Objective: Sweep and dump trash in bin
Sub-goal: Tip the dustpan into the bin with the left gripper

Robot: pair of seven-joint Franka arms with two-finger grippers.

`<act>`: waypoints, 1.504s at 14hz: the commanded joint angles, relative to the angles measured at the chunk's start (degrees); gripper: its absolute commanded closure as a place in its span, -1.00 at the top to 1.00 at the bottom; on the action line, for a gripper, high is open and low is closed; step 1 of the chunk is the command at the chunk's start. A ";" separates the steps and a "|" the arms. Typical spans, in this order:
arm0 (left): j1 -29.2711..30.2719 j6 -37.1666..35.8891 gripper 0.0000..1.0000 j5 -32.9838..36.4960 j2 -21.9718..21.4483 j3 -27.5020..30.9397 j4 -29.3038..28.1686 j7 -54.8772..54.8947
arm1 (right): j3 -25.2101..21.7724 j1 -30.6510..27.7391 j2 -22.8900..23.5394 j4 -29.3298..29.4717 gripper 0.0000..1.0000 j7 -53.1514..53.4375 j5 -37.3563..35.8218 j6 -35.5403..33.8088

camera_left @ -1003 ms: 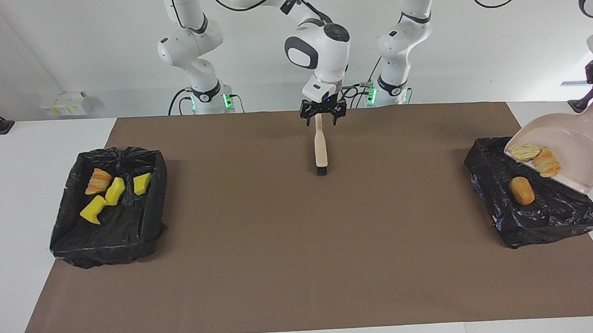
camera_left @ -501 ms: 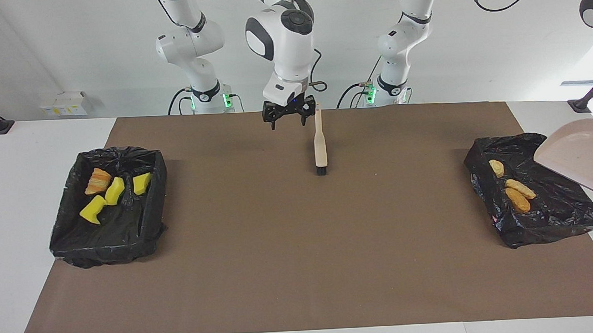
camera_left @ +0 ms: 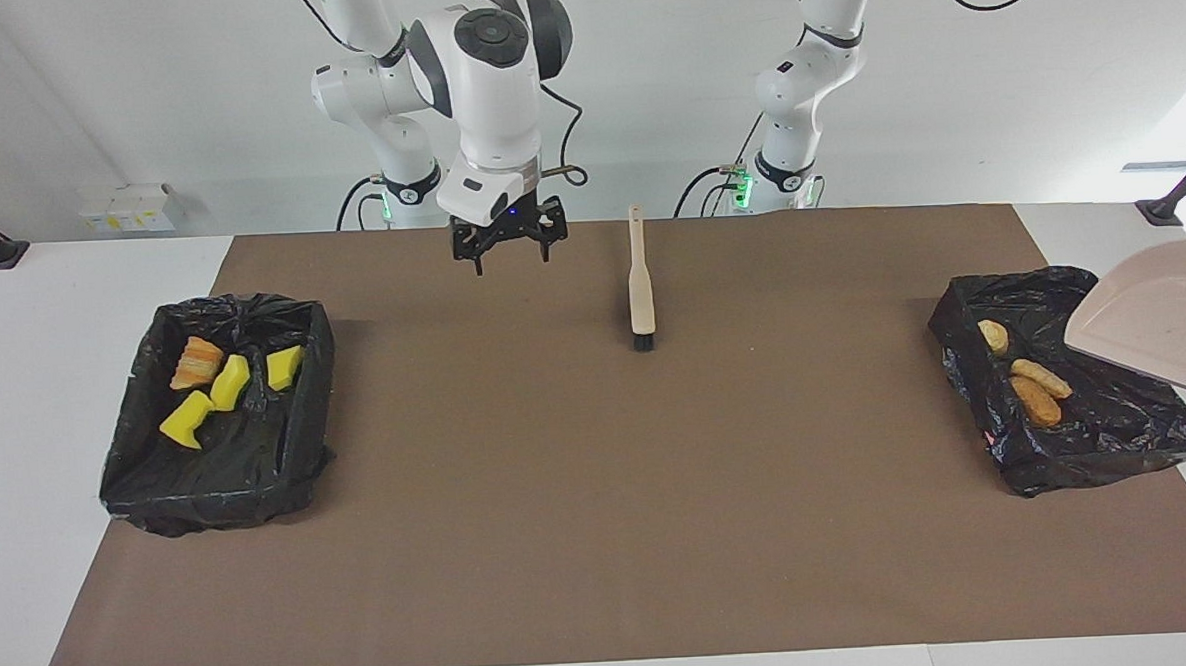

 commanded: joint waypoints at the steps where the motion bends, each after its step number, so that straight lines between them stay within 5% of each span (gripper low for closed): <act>1: -3.61 -7.04 -1.00 -1.66 -1.56 -1.49 -0.62 -12.99 | 0.40 -5.30 -1.56 1.08 1.00 -6.57 1.45 -1.95; 9: -25.74 -9.44 -1.00 -9.12 -5.96 -1.59 -13.43 -51.30 | -0.30 -18.39 -1.21 3.72 1.00 -13.71 1.54 -3.45; 12: -34.80 -1.21 -1.00 -11.93 -4.99 -1.68 -18.35 -66.52 | -1.00 -20.26 -1.12 3.90 1.00 -13.62 1.19 -3.45; 16: -47.10 14.08 -1.00 -13.88 4.56 -1.59 -19.08 -80.23 | -18.98 -7.90 -0.50 6.80 1.00 -13.71 2.33 -3.89; 18: -51.86 21.73 -1.00 -13.00 10.71 -1.41 -18.20 -88.31 | -20.51 -7.42 -0.42 9.60 1.00 -13.71 3.38 -6.77; 21: -54.86 23.26 -1.00 -10.54 14.25 -1.50 -16.87 -93.71 | -20.52 -7.52 -0.85 10.59 1.00 -12.93 4.44 -8.38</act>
